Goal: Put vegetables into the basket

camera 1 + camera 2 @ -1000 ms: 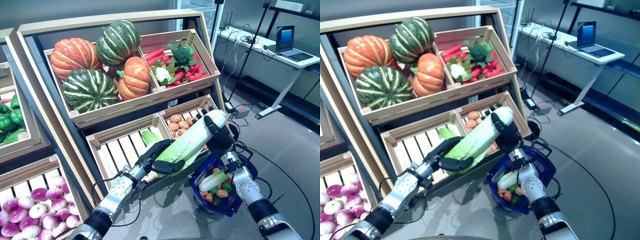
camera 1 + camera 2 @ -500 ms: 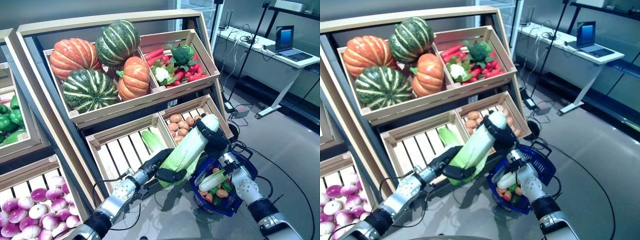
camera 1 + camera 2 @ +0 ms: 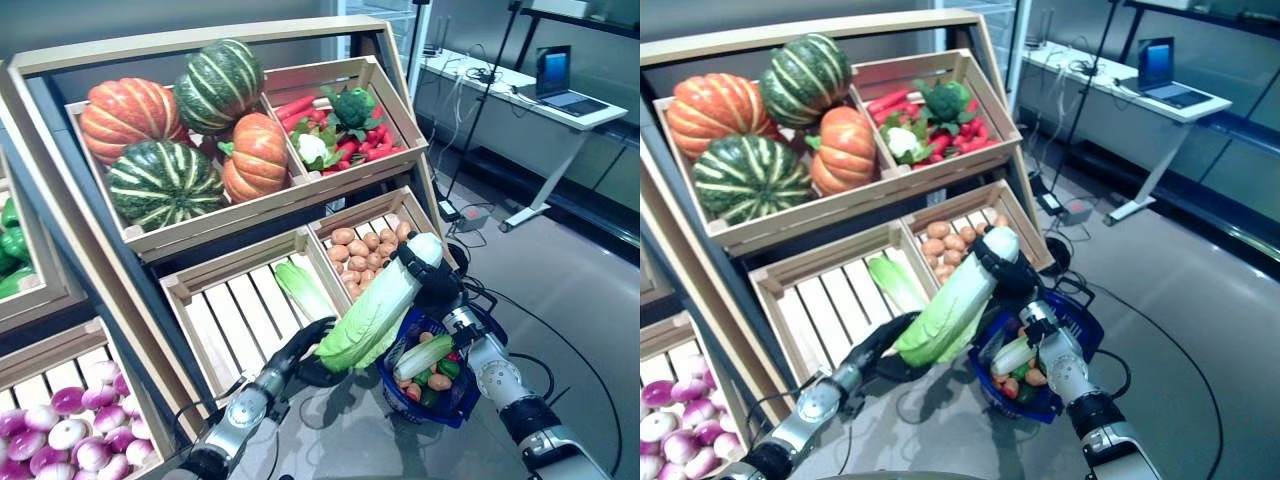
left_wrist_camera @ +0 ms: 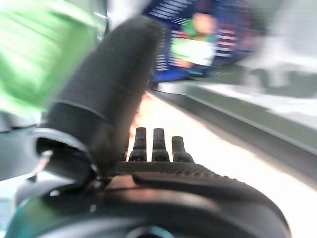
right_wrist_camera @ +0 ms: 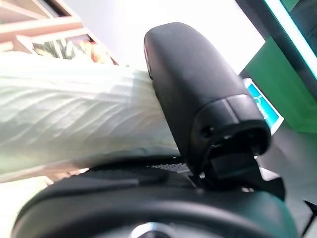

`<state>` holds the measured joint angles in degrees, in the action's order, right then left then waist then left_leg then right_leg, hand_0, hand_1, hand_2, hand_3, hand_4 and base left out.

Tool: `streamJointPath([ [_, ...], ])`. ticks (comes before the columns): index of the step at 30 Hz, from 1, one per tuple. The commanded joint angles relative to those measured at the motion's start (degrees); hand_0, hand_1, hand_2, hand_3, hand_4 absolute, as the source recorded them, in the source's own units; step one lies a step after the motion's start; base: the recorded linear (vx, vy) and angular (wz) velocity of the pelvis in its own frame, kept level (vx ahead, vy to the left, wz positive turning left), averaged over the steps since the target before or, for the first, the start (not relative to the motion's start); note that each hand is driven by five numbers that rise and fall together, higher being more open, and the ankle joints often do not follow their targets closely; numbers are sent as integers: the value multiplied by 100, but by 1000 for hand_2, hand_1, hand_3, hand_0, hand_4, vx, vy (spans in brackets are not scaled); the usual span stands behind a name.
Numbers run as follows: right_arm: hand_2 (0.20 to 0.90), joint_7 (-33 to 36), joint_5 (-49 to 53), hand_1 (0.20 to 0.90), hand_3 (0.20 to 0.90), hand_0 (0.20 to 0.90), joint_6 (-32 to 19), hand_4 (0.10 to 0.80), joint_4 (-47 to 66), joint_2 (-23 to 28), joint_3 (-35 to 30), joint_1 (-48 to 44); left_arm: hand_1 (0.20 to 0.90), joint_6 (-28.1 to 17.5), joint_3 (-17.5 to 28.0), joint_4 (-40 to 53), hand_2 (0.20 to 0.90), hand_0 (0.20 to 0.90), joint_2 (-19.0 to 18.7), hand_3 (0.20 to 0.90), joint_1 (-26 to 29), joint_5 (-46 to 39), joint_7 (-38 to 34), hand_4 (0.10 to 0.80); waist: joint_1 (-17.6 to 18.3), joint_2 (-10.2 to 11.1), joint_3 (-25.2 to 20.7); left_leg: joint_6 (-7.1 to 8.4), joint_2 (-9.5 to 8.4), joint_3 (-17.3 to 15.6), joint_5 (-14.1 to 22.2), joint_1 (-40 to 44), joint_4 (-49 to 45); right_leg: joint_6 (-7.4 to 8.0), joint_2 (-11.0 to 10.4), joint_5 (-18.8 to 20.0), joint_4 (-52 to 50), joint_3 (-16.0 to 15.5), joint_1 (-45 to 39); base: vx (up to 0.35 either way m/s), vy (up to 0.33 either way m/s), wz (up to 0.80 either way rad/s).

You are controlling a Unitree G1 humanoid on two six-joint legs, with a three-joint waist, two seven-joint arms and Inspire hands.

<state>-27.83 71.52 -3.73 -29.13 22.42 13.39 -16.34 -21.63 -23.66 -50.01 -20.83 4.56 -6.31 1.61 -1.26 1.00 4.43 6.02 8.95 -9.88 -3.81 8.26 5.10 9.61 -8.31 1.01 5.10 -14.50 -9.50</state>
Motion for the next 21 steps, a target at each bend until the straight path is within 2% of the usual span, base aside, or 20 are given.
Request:
streamJointPath([
  [1,300,400,-282,300,300,300,-544,400,-92,238,-657,-1080,900,-300,278,-282,900,900,-232,900,540,73,-371,800,-27,102,-100,1,45,87,380,92,-10,-156,-193,124,-10,168,-14,0,0,0],
  [2,300,501,-350,300,300,300,-578,400,-129,262,-667,-1083,900,-277,293,-327,900,900,-235,900,545,56,-395,800,-23,98,-96,0,44,83,380,94,-10,-154,-193,127,-10,172,-11,0,0,0],
  [7,300,2008,-1906,300,300,300,-1524,400,-813,574,-803,-1213,900,-208,442,-854,900,900,-162,900,556,87,-872,800,23,79,-71,-4,35,60,392,125,-10,-144,-197,133,-10,211,-11,0,0,0],
  [12,300,2622,-2223,300,300,300,-1671,400,-1265,707,-978,-1247,900,-356,533,-947,900,900,-133,900,545,101,-1033,800,14,56,-73,-4,31,65,407,139,-10,-148,-187,118,-10,226,-28,15,5,-8],
  [16,300,3323,-2870,300,300,300,-1879,400,-2004,939,-1162,-1386,900,-698,485,-693,900,900,-191,900,630,128,-1079,800,-76,13,-41,1,26,119,412,140,-10,-149,-186,127,-10,193,-53,14,-2,-3],
  [21,300,3854,-3045,300,300,300,-1794,400,-2419,1199,-1278,-1616,900,-527,371,-322,900,900,-282,900,630,37,-988,800,-188,1,-9,-1,4,188,415,145,-10,-155,-175,134,-10,144,-73,44,-24,1],
])
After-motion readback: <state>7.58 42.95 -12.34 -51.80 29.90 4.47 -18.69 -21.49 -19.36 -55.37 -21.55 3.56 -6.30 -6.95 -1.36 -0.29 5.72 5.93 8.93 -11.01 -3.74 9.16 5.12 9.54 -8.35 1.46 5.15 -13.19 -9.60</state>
